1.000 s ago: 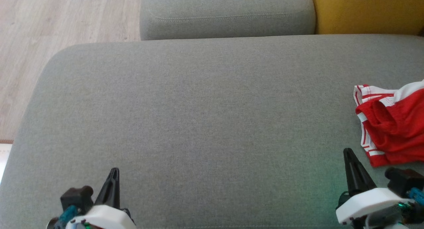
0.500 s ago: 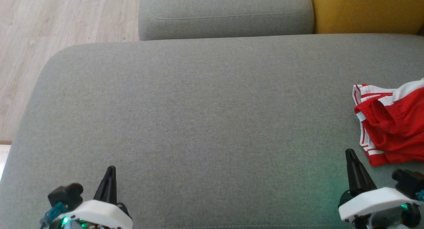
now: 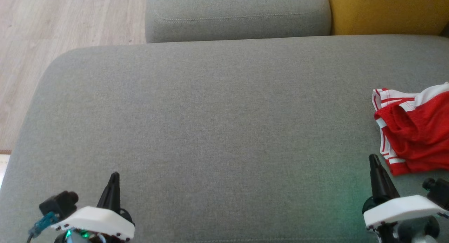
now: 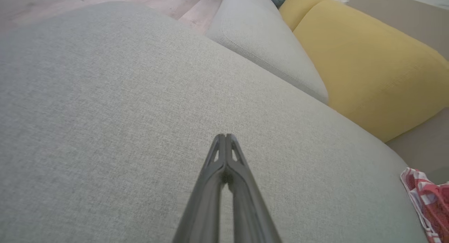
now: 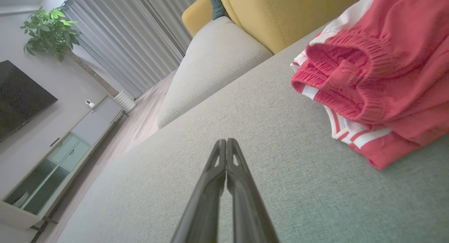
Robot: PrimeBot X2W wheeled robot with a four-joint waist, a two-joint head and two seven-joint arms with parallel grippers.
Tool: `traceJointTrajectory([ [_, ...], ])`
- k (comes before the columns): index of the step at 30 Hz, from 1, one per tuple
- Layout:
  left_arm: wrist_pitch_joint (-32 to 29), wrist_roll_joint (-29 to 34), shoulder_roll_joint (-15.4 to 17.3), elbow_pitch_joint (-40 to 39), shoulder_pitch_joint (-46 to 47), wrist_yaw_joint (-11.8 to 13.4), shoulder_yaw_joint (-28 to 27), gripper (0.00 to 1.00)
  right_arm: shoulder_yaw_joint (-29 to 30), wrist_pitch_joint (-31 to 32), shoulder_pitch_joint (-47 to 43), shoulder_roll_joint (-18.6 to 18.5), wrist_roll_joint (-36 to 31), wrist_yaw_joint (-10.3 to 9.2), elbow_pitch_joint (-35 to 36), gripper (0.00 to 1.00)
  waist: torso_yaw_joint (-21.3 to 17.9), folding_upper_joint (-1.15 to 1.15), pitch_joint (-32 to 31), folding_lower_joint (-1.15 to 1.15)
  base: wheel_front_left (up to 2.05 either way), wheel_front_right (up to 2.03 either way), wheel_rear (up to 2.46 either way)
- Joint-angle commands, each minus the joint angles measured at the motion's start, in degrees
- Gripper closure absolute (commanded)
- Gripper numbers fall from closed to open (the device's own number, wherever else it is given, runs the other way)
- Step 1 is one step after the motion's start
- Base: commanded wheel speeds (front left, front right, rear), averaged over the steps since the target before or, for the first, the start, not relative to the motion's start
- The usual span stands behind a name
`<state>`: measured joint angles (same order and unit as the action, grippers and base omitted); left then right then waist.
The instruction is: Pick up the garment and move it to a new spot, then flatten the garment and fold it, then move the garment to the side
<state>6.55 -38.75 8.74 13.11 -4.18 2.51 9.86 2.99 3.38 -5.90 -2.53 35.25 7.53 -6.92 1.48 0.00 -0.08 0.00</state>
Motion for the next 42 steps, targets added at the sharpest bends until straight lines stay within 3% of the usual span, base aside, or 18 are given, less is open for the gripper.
traceJointTrajectory([
  [1,-0.3,-1.5,0.3,-1.6,3.3,-0.5,-1.9,1.0,0.1,0.0,3.4,-0.8,1.6,-0.01,1.5,1.0,0.0,0.0,0.0,0.0,0.0,0.0,0.0],
  [42,-6.1,-26.9,-2.4,-0.4,6.7,-5.1,-8.5,1.0,1.1,1.0,7.6,-1.0,28.8,-0.02,-2.6,1.0,-0.7,0.0,0.1,0.0,0.0,0.0,0.0],
])
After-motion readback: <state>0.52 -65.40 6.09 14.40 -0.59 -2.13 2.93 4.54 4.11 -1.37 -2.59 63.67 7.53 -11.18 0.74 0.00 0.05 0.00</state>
